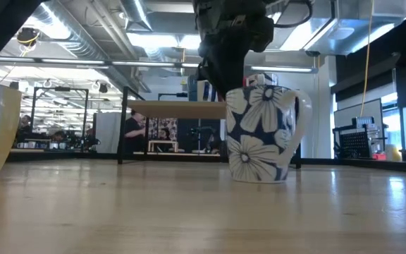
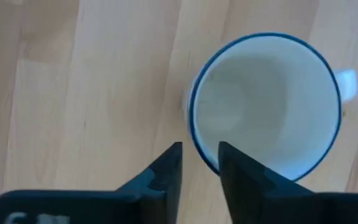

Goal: Place coffee mugs
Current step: Put the white patterned mug on the shelf

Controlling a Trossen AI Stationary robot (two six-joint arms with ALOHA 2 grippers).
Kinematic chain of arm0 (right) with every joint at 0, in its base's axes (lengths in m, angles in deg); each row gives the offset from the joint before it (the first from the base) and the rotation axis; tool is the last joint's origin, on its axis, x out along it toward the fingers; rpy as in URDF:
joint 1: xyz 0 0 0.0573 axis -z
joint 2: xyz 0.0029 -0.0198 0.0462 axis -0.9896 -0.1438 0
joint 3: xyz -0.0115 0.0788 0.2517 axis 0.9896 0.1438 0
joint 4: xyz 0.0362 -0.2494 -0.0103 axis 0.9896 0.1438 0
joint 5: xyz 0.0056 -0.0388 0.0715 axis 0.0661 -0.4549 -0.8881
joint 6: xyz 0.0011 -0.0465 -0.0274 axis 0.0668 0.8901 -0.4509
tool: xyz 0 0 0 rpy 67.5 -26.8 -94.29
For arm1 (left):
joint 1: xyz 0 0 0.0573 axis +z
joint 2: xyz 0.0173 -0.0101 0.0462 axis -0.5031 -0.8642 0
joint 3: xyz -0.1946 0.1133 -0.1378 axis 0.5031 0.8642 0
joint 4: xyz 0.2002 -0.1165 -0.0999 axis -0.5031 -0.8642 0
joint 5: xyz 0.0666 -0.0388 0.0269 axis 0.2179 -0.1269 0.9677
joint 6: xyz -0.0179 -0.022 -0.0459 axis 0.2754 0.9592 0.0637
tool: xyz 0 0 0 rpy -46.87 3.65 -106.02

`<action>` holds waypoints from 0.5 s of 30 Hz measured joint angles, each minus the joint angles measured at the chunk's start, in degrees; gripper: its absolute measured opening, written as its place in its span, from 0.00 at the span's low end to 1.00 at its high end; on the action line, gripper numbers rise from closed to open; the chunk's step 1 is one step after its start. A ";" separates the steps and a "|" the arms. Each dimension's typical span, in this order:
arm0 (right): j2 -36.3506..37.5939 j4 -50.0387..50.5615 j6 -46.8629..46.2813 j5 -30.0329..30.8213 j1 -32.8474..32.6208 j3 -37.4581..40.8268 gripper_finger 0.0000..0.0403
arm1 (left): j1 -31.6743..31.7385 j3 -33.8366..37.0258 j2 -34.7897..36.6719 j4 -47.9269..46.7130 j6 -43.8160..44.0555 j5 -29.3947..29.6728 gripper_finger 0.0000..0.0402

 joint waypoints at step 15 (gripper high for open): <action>-1.17 -21.92 8.93 7.85 0.00 -0.12 0.66 | -1.18 -1.27 14.14 -0.50 -13.77 2.23 0.32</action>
